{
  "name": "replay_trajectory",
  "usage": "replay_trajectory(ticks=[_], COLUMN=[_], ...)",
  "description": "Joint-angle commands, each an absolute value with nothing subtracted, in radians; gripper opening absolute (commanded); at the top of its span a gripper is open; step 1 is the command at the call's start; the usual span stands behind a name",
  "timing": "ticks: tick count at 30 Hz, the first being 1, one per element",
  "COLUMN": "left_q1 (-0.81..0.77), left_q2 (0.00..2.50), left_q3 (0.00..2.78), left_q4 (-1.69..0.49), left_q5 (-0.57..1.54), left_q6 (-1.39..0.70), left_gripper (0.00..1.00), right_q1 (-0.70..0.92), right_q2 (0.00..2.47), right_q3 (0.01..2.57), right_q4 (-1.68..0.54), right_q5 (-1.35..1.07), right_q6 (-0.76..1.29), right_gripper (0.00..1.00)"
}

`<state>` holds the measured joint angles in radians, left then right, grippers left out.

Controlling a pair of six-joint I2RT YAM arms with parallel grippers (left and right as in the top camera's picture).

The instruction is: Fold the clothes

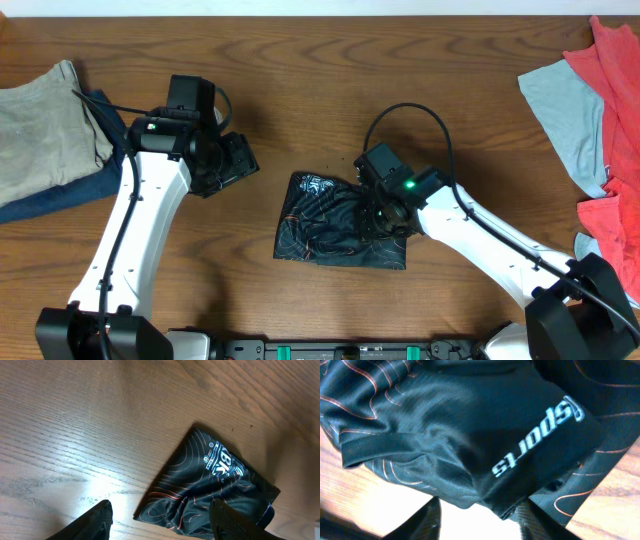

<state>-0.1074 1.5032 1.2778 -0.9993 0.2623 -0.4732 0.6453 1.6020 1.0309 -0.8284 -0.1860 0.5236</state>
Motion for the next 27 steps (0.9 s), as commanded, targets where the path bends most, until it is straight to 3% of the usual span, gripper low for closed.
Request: replay_trajectory(ticks=[1,10,11,13,14,27], left_q1=[-0.105,-0.105,-0.105,-0.105,-0.105,-0.105], left_q2=[1.507,1.507,1.507,1.507,1.507,1.507], left_q3=[1.267,1.267,1.267,1.267,1.267,1.267], left_q4=[-1.007,-1.009,-1.009,-1.01,-1.009,-1.013], left_q5=[0.257,0.257,0.257,0.257,0.257,0.257], left_q6=[-0.464,-0.464,-0.464,-0.464,-0.464,-0.464], left_gripper=[0.64,0.64,0.64,0.64,0.64,0.64], right_q1=[0.658,0.665,0.665,0.665,0.662,0.428], right_q2=[1.607,1.644,1.655,1.669,1.671,1.565], right_q3=[1.02,1.017,1.017,1.017,1.017,1.08], right_q4=[-0.828,-0.826,-0.825,-0.819,-0.814,-0.937], right_q5=[-0.147,-0.13,-0.126,-0.118,-0.118,-0.098], right_q6=[0.575,0.58,0.58,0.58,0.58,0.431], right_gripper=[0.42,0.4,0.35,0.08,0.01,0.01])
